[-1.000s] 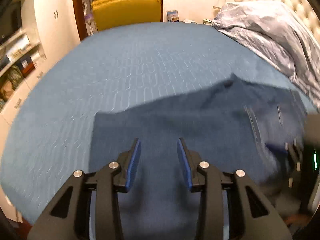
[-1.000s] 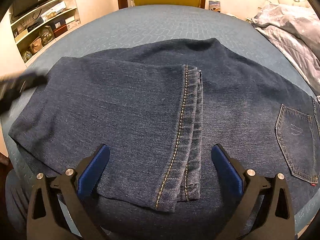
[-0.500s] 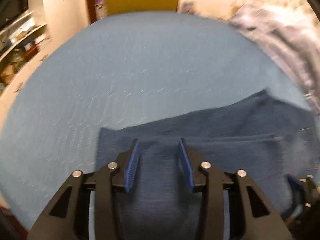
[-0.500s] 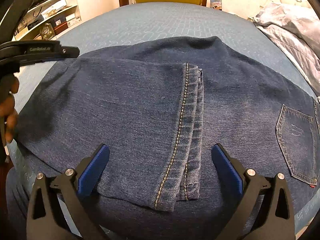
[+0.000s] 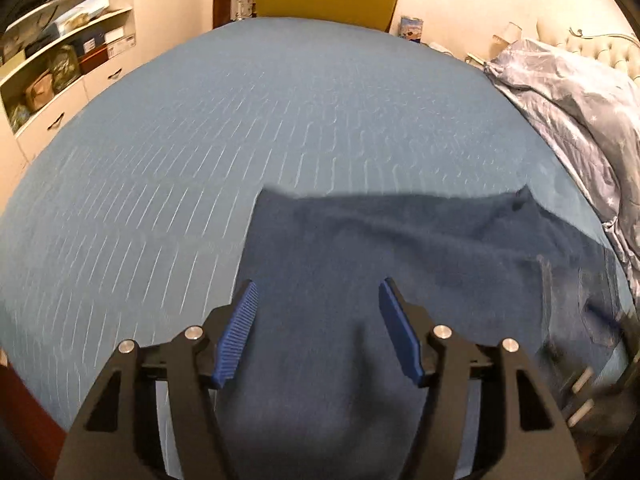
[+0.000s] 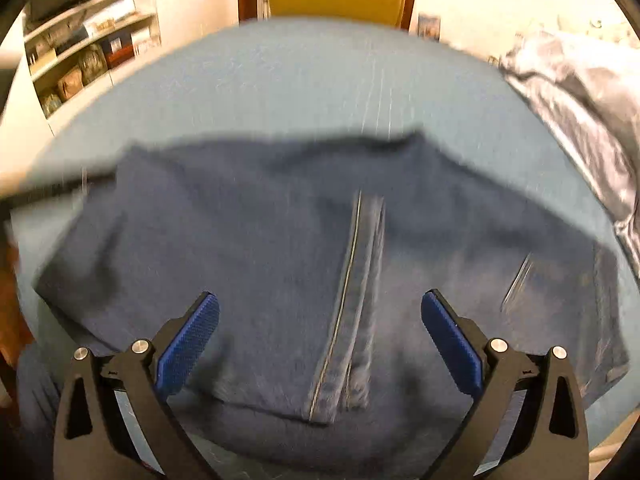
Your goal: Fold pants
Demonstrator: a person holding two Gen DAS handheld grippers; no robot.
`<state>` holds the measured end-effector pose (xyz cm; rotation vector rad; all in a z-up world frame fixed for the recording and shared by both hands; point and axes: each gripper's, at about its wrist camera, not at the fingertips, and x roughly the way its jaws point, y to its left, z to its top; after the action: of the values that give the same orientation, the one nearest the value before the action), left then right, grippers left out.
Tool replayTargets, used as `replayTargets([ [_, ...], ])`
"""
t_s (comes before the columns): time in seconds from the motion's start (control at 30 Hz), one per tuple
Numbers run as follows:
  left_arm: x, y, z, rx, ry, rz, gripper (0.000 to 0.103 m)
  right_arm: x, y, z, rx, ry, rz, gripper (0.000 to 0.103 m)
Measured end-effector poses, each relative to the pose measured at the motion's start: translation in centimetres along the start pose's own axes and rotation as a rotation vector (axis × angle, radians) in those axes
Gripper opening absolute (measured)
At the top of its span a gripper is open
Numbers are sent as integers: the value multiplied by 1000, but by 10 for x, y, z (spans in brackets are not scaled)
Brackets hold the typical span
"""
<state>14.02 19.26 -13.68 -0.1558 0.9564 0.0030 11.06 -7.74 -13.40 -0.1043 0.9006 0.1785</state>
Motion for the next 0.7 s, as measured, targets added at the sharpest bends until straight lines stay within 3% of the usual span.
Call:
replayTargets([
  [0.1, 9, 13, -31, -9, 70, 40, 64, 4, -6, 31, 43, -31, 0, 97],
  [0.17, 8, 5, -39, 30, 37, 65, 71, 20, -3, 43, 26, -12, -7, 96],
  [0.23, 9, 1, -41, 31, 37, 82, 79, 44, -6, 51, 18, 44, -21, 85],
  [0.3, 4, 1, -42, 11, 25, 90, 80, 66, -11, 51, 16, 106, -60, 74],
  [0.4, -18, -1, -46, 10, -53, 110, 83, 89, -29, 39, 58, 173, -63, 74],
  [0.5, -37, 0, -56, 20, -113, 154, 83, 92, -38, 31, 83, 165, -20, 76],
  [0.6, -40, -5, -62, 52, -82, 86, 79, 93, -36, 29, 74, 158, -37, 78],
  [0.7, -20, -14, -68, 96, -2, 157, 74, 86, -35, 31, 93, 143, -49, 78],
])
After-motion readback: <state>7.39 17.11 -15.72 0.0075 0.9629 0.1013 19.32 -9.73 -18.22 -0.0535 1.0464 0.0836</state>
